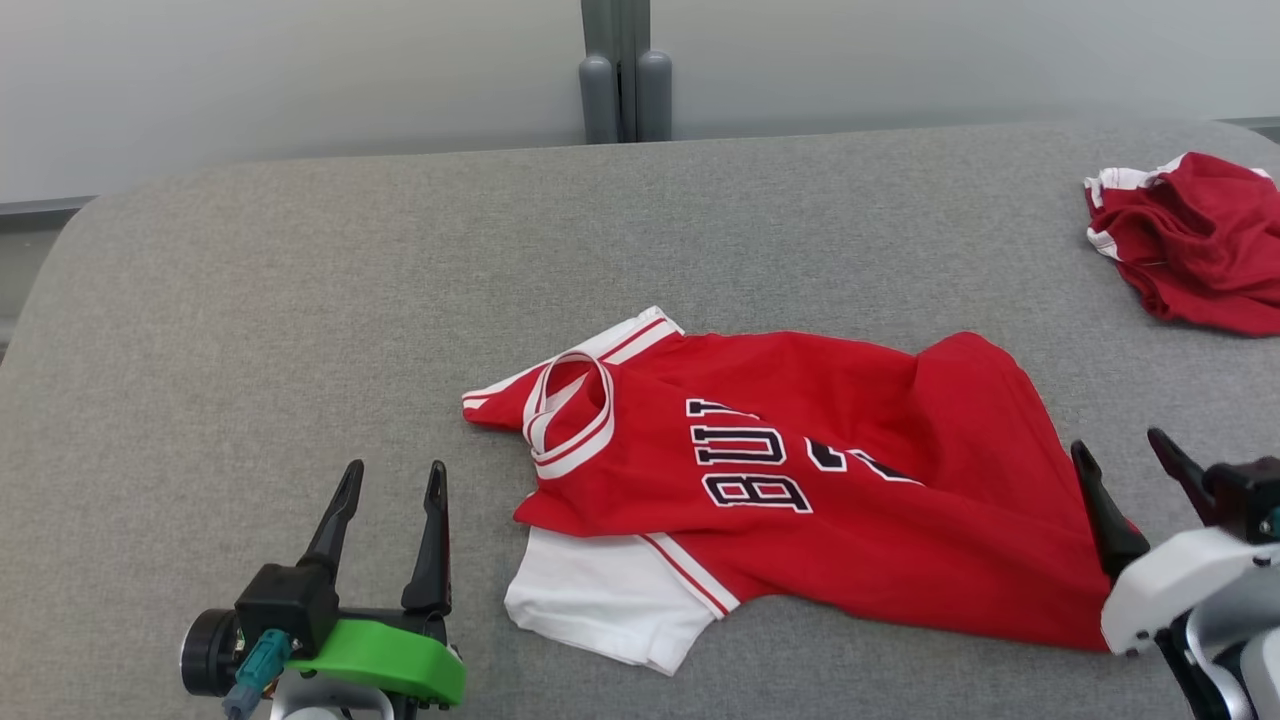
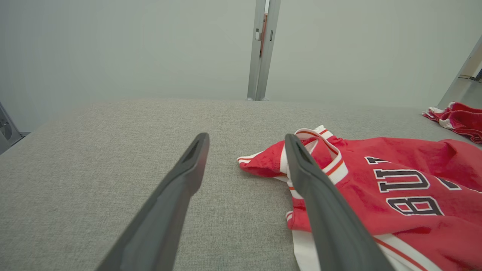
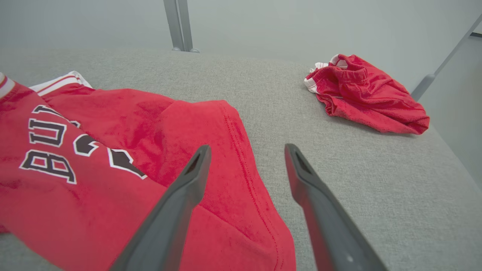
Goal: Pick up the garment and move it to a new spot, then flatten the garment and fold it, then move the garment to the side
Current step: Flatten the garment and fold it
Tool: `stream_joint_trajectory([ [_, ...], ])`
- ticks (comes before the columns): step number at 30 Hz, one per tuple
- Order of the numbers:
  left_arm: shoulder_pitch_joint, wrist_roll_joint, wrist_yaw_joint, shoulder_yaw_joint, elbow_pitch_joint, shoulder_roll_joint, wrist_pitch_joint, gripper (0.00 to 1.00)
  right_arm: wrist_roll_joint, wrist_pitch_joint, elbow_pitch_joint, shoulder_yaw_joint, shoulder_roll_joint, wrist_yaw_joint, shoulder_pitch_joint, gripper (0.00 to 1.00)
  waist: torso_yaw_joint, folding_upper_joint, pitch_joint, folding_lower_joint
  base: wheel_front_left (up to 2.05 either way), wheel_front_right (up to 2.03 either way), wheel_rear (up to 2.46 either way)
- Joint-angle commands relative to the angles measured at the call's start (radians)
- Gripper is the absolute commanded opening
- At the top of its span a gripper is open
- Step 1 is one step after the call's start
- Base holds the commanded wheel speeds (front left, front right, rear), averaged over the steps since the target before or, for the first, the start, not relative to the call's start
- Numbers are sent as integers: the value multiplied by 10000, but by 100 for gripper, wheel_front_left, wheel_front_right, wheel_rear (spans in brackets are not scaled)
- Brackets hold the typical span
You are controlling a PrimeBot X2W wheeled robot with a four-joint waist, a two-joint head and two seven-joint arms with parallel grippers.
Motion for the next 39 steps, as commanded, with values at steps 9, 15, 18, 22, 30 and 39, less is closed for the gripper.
stream_joint_trajectory([
  [9, -313, -139, 66, -125, -84, 26, 1, 100, 28, 136, 1797, 966, -431, -7, -2491, 100, 575, 0, 570, 0, 0, 0, 0],
  [15, -602, -197, 79, -256, -77, 26, 1, 100, 148, 174, 3805, 1633, -637, -8, -3671, 100, 947, 0, 1022, 0, 0, 0, 0],
  [18, -677, -201, 95, -282, -69, 26, 1, 100, 203, 310, 4749, 1962, -705, -8, -4035, 100, 1042, 0, 1130, 0, 0, 0, 0],
  [22, -729, -198, 109, -286, -72, 24, 1, 100, 612, 489, 5782, 2475, -668, -8, -4515, 55, 1089, 0, 1204, 0, 0, 0, 0],
  [30, -878, -274, 171, -366, -52, 26, 1, 100, 1276, -544, 6454, 2822, -860, -10, -5902, 0, 1093, 0, 1305, 0, 0, 0, 0],
  [39, -996, -349, 218, -457, -31, 26, 1, 100, 934, -1768, 8218, 2431, -604, -13, -7402, 0, 1248, 0, 1374, 0, 0, 0, 0],
])
